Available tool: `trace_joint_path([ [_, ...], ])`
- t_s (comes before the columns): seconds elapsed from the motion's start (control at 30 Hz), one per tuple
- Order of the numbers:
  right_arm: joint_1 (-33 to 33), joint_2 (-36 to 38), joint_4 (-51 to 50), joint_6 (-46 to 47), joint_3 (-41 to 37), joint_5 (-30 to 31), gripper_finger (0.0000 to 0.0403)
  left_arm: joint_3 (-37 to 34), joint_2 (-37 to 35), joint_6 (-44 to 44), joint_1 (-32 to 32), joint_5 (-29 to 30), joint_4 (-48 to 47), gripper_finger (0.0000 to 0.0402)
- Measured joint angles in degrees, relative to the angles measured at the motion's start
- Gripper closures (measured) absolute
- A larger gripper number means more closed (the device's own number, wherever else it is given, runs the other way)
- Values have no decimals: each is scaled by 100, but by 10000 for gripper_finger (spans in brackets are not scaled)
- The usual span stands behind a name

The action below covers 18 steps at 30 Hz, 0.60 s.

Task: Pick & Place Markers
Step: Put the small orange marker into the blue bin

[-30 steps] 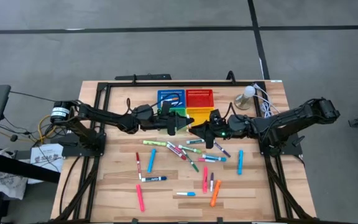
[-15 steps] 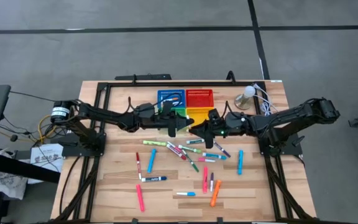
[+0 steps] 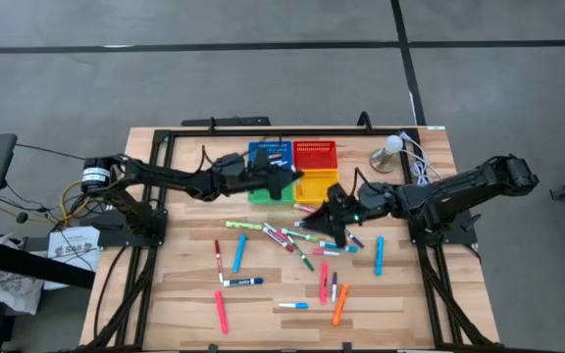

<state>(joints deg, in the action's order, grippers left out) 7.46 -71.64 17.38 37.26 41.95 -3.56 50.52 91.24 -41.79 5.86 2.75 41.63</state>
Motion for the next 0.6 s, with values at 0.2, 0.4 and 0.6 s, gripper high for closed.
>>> trace_joint_path([
  [0.2,-29,-4,-626,135,-2,-206,208,4,-13,309,338,-366,2,364],
  [0.4,-35,-9,-2062,172,-2,-184,205,4,-24,1350,641,-464,-382,366],
  [0.6,-25,-9,-2683,161,-4,-296,211,9,-26,3115,946,75,-1185,361],
])
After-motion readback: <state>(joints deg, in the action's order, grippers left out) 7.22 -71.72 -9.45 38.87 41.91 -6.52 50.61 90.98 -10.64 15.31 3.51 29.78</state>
